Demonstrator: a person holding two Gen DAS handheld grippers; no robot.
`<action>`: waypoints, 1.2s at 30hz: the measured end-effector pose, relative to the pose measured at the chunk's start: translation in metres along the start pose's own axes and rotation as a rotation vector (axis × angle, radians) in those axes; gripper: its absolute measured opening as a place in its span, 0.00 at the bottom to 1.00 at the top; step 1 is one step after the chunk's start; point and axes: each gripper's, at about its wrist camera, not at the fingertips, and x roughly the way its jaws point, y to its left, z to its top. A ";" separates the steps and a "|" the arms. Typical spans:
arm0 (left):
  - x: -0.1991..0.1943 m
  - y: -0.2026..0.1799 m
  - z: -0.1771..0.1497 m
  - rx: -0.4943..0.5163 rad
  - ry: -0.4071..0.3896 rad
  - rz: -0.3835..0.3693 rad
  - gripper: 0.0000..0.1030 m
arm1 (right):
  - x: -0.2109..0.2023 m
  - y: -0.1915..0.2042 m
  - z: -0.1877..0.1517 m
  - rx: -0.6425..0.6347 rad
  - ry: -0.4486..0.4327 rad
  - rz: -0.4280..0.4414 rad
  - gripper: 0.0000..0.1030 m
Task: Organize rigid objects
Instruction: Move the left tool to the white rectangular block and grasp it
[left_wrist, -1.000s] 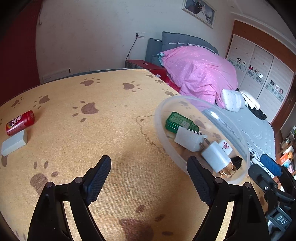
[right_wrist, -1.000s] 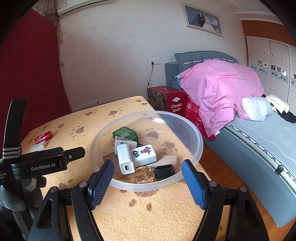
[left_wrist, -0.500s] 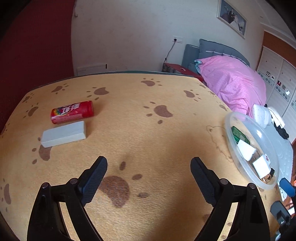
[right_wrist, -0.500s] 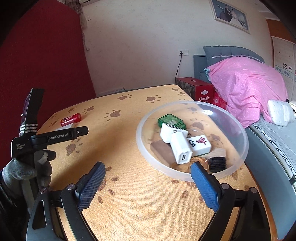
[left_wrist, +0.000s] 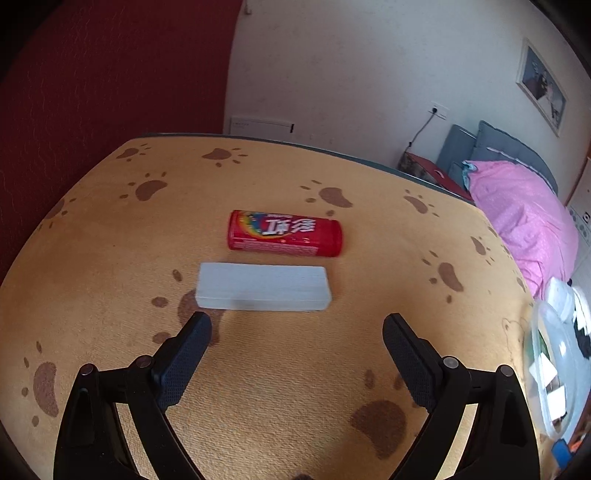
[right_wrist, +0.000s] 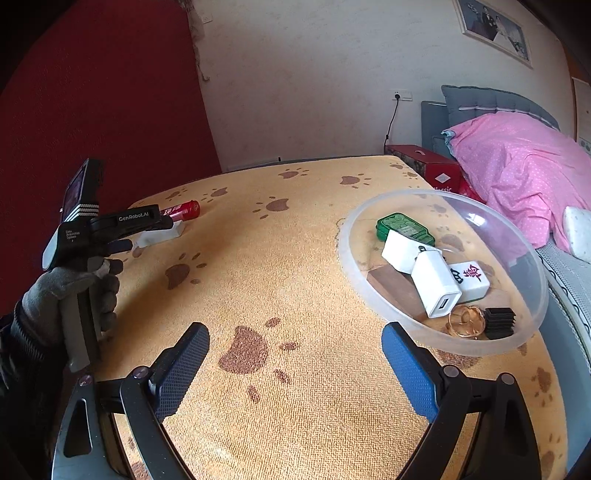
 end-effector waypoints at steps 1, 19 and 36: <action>0.003 0.004 0.001 -0.017 -0.001 0.011 0.95 | 0.001 0.000 0.000 -0.002 0.002 0.003 0.94; 0.042 0.007 0.015 -0.010 0.062 0.118 0.97 | 0.013 0.004 -0.002 -0.009 0.033 0.023 0.94; 0.043 0.001 0.014 0.081 0.081 0.139 0.89 | 0.015 0.016 0.000 -0.018 0.032 0.021 0.94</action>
